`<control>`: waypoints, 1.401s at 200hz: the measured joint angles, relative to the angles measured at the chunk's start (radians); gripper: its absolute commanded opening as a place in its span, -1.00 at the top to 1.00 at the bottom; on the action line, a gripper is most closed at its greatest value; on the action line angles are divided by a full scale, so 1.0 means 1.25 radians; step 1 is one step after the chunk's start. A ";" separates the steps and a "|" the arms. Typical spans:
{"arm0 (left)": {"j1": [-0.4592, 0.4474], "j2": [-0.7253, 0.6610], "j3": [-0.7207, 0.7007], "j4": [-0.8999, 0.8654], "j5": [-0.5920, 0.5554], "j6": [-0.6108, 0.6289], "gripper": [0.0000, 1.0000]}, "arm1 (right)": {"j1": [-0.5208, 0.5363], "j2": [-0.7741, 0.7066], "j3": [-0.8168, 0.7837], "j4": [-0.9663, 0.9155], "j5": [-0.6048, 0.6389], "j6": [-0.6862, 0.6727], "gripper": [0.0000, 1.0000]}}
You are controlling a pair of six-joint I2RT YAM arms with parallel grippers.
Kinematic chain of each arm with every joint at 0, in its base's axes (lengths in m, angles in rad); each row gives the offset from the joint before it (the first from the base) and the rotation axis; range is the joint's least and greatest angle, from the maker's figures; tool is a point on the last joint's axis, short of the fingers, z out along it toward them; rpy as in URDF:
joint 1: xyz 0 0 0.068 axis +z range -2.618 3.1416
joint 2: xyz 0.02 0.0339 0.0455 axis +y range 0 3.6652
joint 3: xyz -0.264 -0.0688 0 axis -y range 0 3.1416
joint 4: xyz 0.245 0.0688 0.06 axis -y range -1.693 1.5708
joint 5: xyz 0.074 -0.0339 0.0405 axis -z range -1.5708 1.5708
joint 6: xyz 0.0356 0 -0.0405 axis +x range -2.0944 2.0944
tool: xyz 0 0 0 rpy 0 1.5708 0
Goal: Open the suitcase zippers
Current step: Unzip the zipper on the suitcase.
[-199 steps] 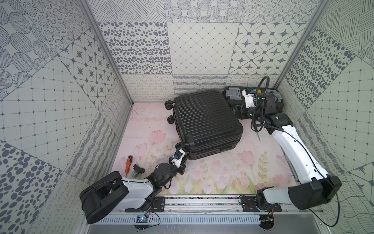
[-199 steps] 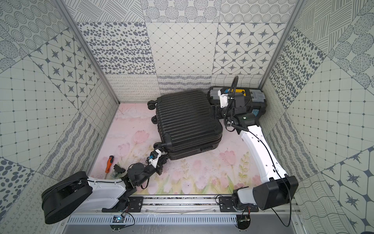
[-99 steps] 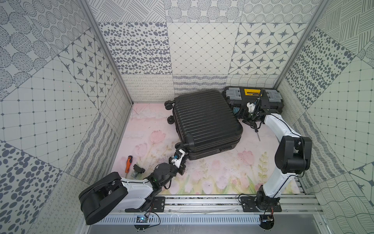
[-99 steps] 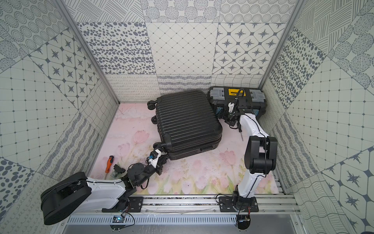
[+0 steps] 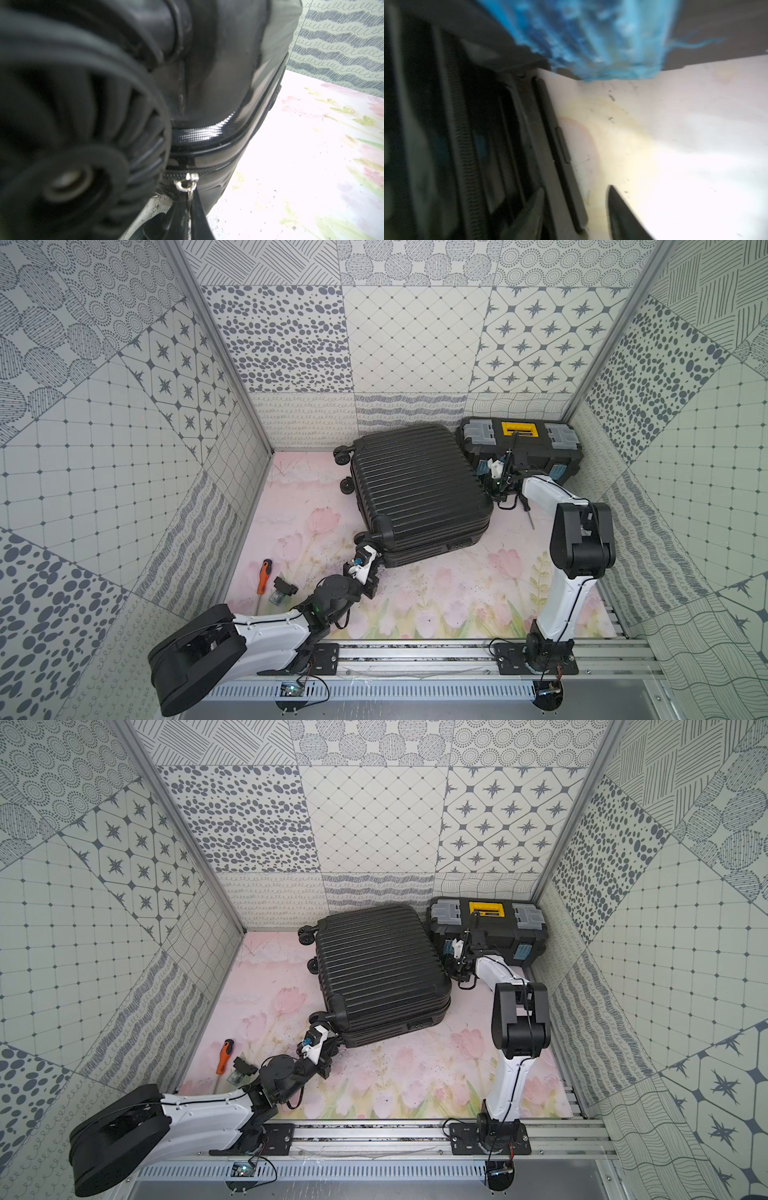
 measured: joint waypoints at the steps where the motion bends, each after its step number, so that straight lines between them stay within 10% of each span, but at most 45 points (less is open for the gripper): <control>1: 0.000 -0.001 0.000 -0.001 -0.001 0.000 1.00 | 0.001 -0.001 -0.002 0.002 -0.001 -0.001 0.45; 29: -0.008 -0.022 0.000 -0.027 -0.026 0.000 1.00 | 0.006 -0.049 -0.089 0.113 -0.021 0.045 1.00; 159: -0.134 -0.237 0.001 -0.264 -0.093 -0.009 1.00 | 0.032 -0.201 -0.340 0.298 0.112 0.325 1.00; 280: -0.197 0.025 0.148 -0.240 -0.151 0.024 1.00 | 0.091 -0.380 -0.563 0.411 0.175 0.409 1.00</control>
